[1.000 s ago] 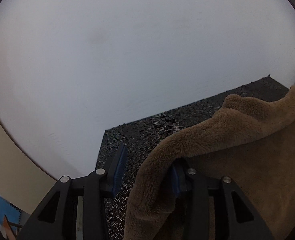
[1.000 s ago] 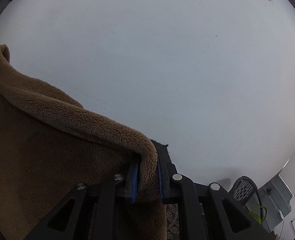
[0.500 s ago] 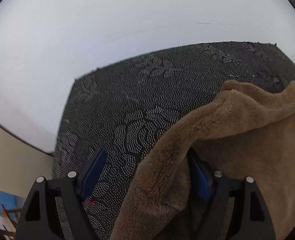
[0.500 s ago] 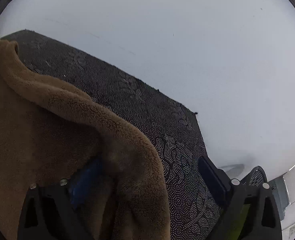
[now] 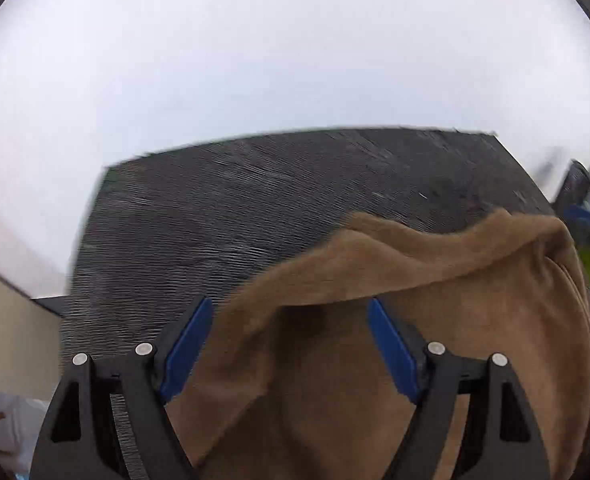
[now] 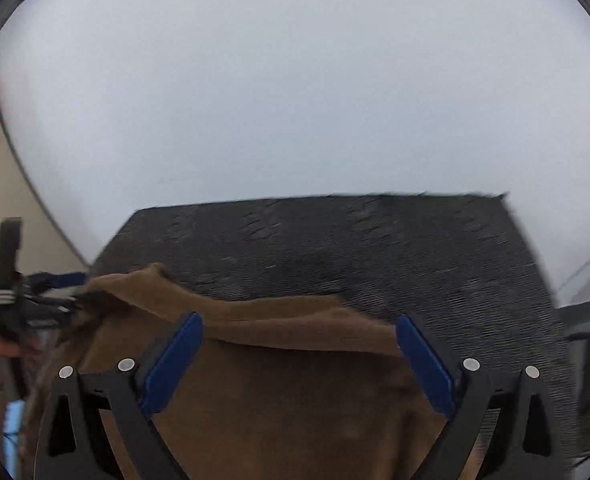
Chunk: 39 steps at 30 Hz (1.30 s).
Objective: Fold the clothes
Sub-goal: 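Open both grippers and release the blanket onto the cushion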
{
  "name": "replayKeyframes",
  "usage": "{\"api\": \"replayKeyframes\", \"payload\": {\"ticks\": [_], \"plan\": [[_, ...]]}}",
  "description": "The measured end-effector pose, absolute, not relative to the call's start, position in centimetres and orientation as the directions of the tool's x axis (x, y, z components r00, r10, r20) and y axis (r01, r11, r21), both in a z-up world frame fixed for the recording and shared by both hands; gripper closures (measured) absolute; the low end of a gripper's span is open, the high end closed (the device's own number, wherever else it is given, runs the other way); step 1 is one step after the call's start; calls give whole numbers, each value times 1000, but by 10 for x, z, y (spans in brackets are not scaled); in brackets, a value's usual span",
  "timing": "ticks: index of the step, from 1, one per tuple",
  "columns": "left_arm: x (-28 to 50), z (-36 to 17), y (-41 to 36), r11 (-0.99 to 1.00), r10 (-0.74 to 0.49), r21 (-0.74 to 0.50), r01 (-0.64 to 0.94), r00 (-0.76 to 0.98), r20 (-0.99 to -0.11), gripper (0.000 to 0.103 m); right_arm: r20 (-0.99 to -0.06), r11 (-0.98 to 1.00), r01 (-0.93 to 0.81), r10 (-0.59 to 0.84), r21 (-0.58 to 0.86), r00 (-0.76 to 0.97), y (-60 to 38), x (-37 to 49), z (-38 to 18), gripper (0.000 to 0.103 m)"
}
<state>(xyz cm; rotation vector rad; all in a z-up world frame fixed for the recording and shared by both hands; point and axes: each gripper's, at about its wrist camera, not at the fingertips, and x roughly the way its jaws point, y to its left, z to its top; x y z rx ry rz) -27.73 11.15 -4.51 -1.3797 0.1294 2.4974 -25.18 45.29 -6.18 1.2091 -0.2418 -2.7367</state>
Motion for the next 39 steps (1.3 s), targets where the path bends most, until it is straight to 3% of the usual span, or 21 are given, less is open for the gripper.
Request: {"api": "replayKeyframes", "payload": {"ticks": [6,10,14,18,28,35,39], "plan": [[-298,-78,135,-967,143,-24,-253,-463,-875,20,-818,-965,-1,-223,264,-531,432,-294,-122,4],[-321,-90,133,-979,62,40,-200,-479,-875,20,-823,-991,-40,-85,130,-562,432,-309,-131,4],[-330,-98,126,-987,49,33,-158,-488,-872,0,-832,-998,-34,67,-58,-550,426,-332,-144,1],[-320,-98,112,-989,90,-19,-150,-482,-871,0,-830,-996,-35,83,-76,-551,425,-337,-144,1],[-228,-47,43,-982,155,-71,-173,-539,-828,0,-795,-1000,-17,19,-11,-607,423,-298,-114,1],[-142,-17,-10,-960,256,-144,-238,-549,-796,0,-789,-986,144,-158,89,-594,383,-217,-75,1],[-88,-11,-31,-933,348,-235,-271,-523,-778,0,-793,-951,209,-304,226,-528,359,-154,-77,1]]}}
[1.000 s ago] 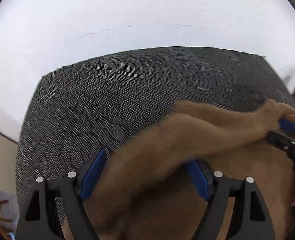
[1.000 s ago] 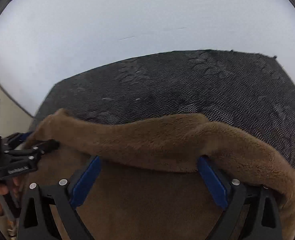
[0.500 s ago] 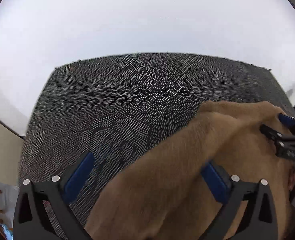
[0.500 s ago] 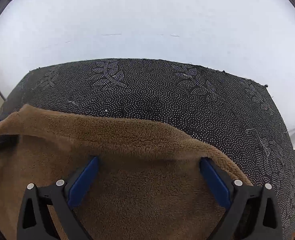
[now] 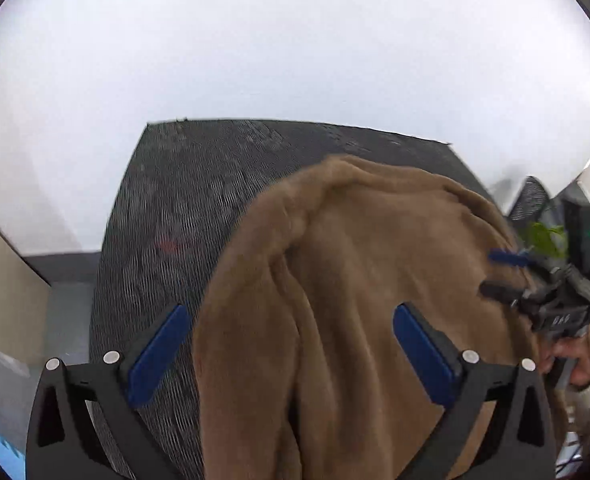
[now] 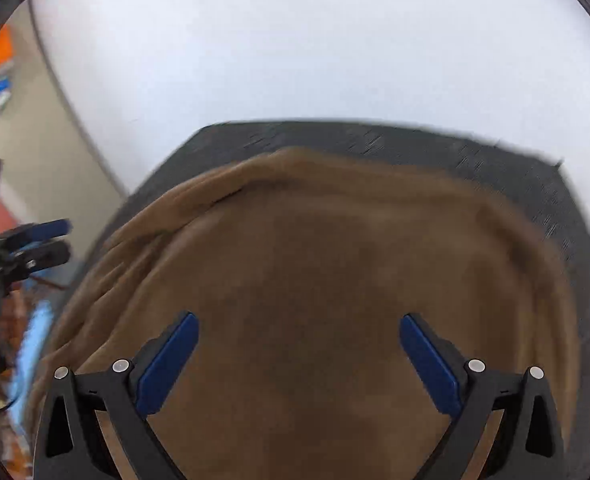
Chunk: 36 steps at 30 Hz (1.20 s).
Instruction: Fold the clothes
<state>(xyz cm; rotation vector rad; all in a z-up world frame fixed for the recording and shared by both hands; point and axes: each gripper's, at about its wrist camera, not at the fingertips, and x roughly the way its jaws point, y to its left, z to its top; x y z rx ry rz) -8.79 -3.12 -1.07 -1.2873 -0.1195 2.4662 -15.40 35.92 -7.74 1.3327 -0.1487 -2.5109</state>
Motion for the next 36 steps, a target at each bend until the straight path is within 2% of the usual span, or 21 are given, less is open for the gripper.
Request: {"api": "replayKeyframes", "payload": {"ticks": [3,5,12,15,19,24,27,31,32,33,34,35,36], "plan": [[-45,-7,-47,-919,389,-278,-280,-527,-755,0,-799,-926,220,-376,307,-469,345,-110,-95,1],[-14,-7,-57,-929,363,-253,-268,-548,-754,0,-807,-925,236,-375,297,-455,333,-84,-104,1],[47,-39,-94,-977,198,-120,-176,-541,-817,0,-819,-942,328,-129,-76,-560,310,-29,-124,1],[60,-58,-102,-981,185,-124,-151,-512,-839,0,-819,-952,305,-171,-6,-548,327,-33,-123,1],[67,-76,-100,-978,199,-140,-153,-503,-841,0,-835,-957,290,-148,-14,-530,348,-37,-125,1],[58,-90,-87,-989,85,-10,-146,-517,-852,0,-830,-951,307,-144,-34,-539,358,-30,-125,1],[55,-94,-76,-988,90,-9,-157,-515,-852,0,-823,-949,308,-122,-68,-555,353,-26,-123,1],[48,-95,-78,-992,113,-67,-103,-537,-836,1,-818,-948,307,-115,-79,-564,353,-22,-121,1],[49,-94,-77,-993,103,-54,-105,-545,-832,8,-818,-949,307,-116,-76,-563,353,-21,-120,1],[50,-92,-77,-993,95,-42,-107,-553,-828,29,-818,-949,306,-115,-77,-564,353,-22,-121,1],[52,-89,-77,-992,104,-43,-121,-561,-821,45,-817,-948,307,-113,-82,-566,352,-24,-121,1],[50,-86,-78,-991,115,-54,-124,-559,-821,85,-816,-948,307,-110,-86,-568,351,-25,-121,1],[49,-83,-79,-990,123,-62,-127,-557,-821,92,-815,-948,307,-107,-90,-569,351,-27,-122,1]]}}
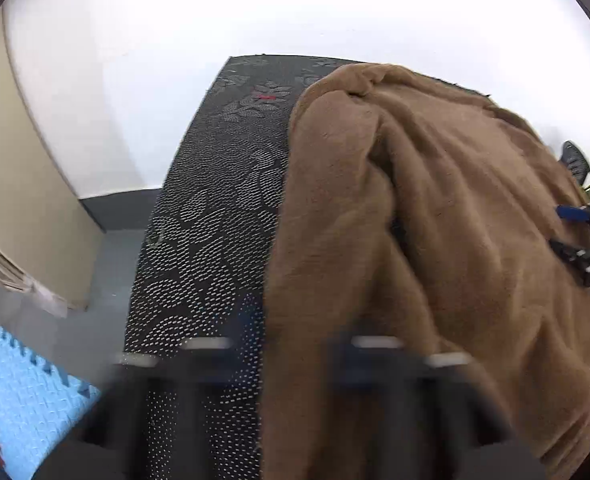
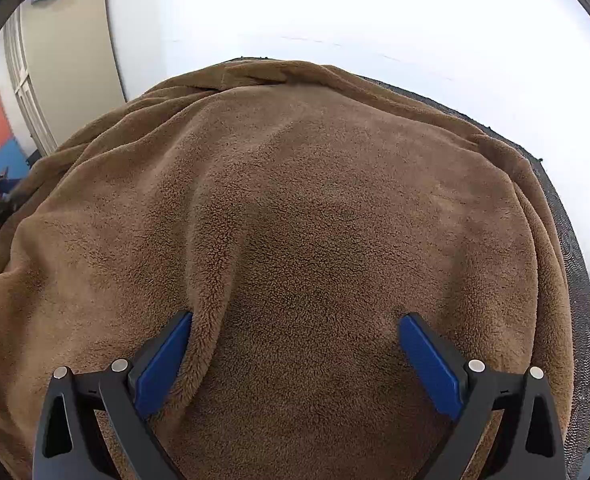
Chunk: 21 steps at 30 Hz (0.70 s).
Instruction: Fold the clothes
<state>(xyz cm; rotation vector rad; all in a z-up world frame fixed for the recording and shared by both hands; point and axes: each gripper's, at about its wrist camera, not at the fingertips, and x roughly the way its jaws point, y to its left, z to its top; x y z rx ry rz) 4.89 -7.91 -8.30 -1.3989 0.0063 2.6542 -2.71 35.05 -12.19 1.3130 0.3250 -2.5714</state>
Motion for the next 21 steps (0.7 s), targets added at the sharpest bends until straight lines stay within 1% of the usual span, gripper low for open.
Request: {"api": "replayKeyframes", "payload": {"ticks": [2,4,7,10,12,14,16,17,19,20,21], "plan": [[47,-72,-83,-995,29,31,-90,-604,-797,92,-813,-947,307,-102,-97,-574,350,-27,-122,1],[44,-57,-89,-994,-62,105,-27,-653,-755,92,-810,-946,306,-98,-104,-578,349,-26,-122,1],[39,-25,-100,-977,-183,204,61,-726,-663,92,-810,-946,306,-96,-106,-579,347,-28,-123,1],[31,2,-107,-944,-268,313,104,-794,-546,92,-811,-947,306,-99,-102,-577,348,-27,-123,1],[34,9,-101,-907,-299,407,108,-845,-443,91,-812,-947,306,-101,-99,-575,349,-27,-123,1],[29,-1,-89,-822,-364,557,118,-861,-356,89,-813,-947,306,-103,-97,-574,350,-27,-123,1],[22,-22,-82,-735,-409,672,91,-850,-332,89,-813,-947,307,-104,-94,-572,350,-26,-123,1],[18,-33,-82,-718,-417,693,66,-837,-353,89,-814,-947,307,-106,-92,-571,350,-26,-123,1],[8,-57,-91,-717,-428,697,-6,-786,-447,88,-816,-948,307,-109,-87,-568,351,-27,-123,1],[5,-66,-97,-720,-440,694,-19,-761,-477,86,-818,-948,307,-112,-82,-564,351,-28,-123,1],[3,-70,-106,-739,-445,673,-16,-738,-507,81,-820,-949,307,-117,-75,-561,352,-28,-123,1]]}}
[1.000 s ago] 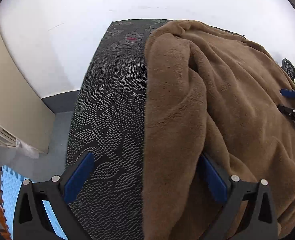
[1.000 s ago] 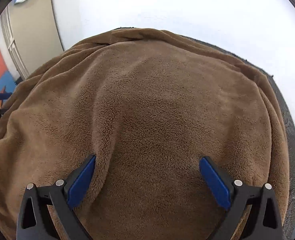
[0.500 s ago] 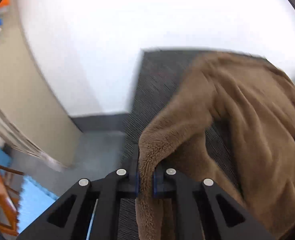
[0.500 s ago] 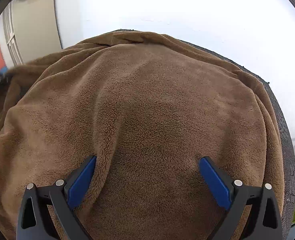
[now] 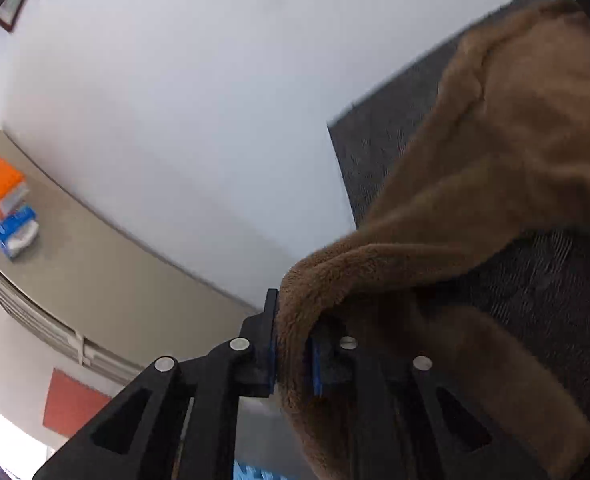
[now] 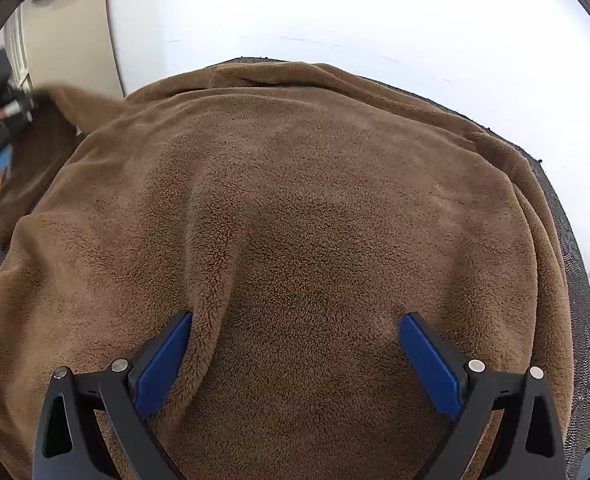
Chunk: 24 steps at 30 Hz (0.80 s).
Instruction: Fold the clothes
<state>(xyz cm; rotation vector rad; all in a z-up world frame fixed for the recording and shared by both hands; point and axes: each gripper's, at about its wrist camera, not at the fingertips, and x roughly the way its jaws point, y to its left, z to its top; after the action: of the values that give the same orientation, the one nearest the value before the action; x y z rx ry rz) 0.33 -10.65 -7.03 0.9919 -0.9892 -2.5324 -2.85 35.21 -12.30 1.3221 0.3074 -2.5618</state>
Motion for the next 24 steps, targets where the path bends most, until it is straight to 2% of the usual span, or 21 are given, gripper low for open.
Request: {"api": "replayKeyframes", "payload": {"ticks": [1,2,3,5,9,13,18,22,24], "plan": [[2,-75,-116,-759,-448,651,-12,-715,-536,78,-821,-949,307,-121,-69,-558,353,-29,-123,1],[3,-74,-128,-794,-442,607,14,-699,-562,60,-823,-950,307,-125,-63,-554,353,-29,-123,1],[4,-72,-142,-830,-431,555,44,-682,-591,35,-824,-950,307,-129,-57,-551,354,-28,-123,1],[8,-66,-168,-881,-411,462,106,-657,-632,17,-826,-950,307,-133,-50,-547,354,-29,-124,1],[14,-53,-206,-926,-372,325,195,-626,-685,17,-828,-951,307,-137,-44,-543,353,-29,-124,1],[23,-27,-196,-961,-273,171,216,-675,-686,17,-830,-951,307,-138,-42,-541,353,-27,-123,1],[-11,2,-138,-977,-209,174,125,-728,-652,17,-831,-951,306,-141,-37,-539,353,-26,-123,1],[-29,14,-100,-976,-210,174,129,-767,-606,17,-830,-951,306,-144,-34,-539,353,-25,-122,1],[-42,17,-93,-984,-180,120,134,-763,-621,17,-830,-951,306,-145,-32,-539,353,-24,-122,1]]}}
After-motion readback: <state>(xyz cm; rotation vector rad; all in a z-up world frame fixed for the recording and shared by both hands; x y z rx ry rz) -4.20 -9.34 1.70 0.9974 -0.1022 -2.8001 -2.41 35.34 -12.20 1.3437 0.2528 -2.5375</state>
